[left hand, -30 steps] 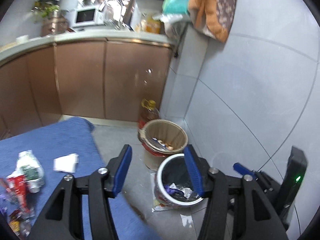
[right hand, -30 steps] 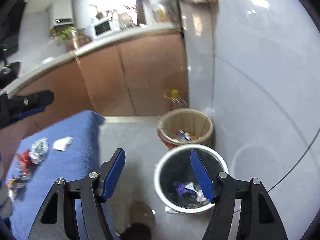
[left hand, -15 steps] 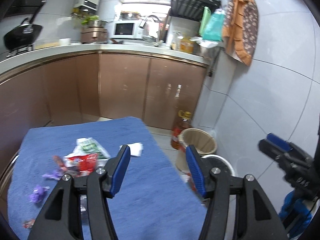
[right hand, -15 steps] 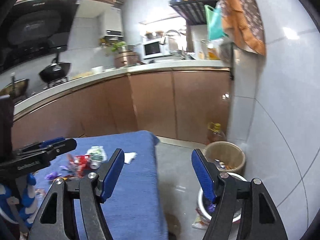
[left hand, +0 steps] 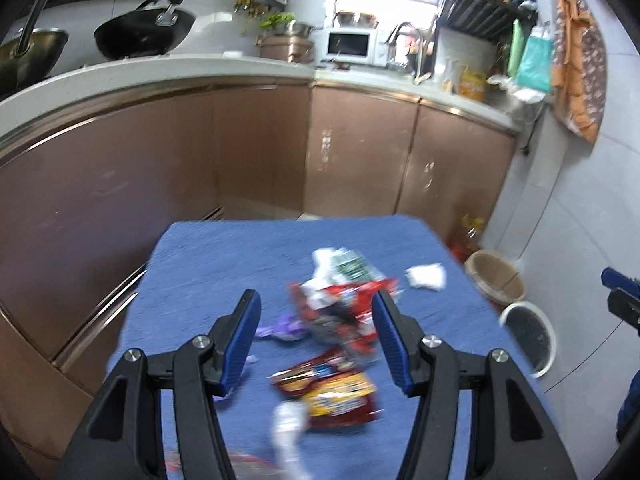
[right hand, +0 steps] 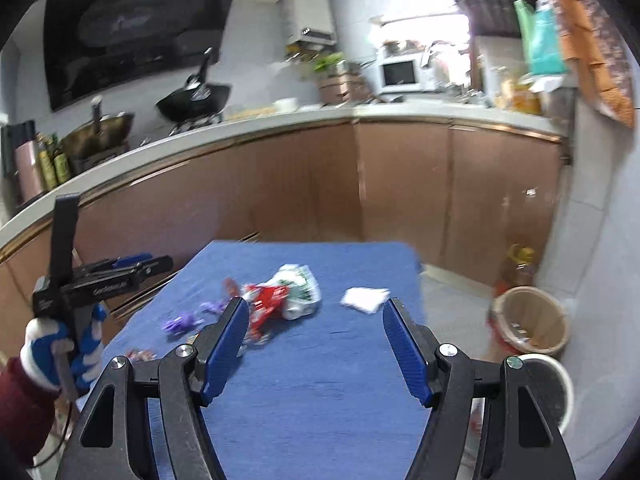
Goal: Collect trash
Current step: 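Move both tools back over the table toward the remaining wrappers, then grasp the purple wrapper with the left tool while the right tool grasps the brown snack bag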
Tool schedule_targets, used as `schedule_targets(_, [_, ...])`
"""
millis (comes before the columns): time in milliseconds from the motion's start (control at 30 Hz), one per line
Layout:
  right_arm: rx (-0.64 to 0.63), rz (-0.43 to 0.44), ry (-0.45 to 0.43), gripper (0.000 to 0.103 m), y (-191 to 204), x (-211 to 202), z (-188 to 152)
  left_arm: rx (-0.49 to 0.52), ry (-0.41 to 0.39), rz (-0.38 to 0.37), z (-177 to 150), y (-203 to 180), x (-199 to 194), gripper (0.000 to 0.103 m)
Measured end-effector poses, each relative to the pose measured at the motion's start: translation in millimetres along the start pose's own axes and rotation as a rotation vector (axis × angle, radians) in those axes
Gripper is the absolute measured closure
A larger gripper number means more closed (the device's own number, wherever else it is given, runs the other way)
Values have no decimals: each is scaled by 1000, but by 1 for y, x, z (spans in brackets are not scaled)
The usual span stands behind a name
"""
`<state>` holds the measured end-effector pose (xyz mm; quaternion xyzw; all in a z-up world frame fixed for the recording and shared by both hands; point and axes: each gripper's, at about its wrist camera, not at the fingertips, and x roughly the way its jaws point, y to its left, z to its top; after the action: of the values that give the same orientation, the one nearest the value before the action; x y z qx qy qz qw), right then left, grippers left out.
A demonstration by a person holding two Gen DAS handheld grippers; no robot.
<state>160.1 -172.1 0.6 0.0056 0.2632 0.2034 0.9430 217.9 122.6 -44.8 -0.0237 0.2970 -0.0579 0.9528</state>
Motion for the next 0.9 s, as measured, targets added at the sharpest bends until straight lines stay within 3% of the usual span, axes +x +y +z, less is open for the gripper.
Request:
schedule_targets(233, [-82, 136, 166, 36, 51, 80, -18, 16, 171, 51, -39, 58, 45, 47])
schedule_targets(400, [-105, 245, 298, 36, 84, 140, -37, 29, 270, 27, -60, 74, 79, 47])
schedule_targets(767, [-75, 345, 433, 36, 108, 208, -58, 16, 364, 3, -75, 76, 123, 48])
schedule_targets(833, [-75, 371, 448, 60, 109, 212, -60, 7, 370, 6, -75, 78, 128, 48])
schedule_targets(900, [-86, 381, 451, 72, 110, 213, -62, 2, 371, 6, -77, 80, 128, 51])
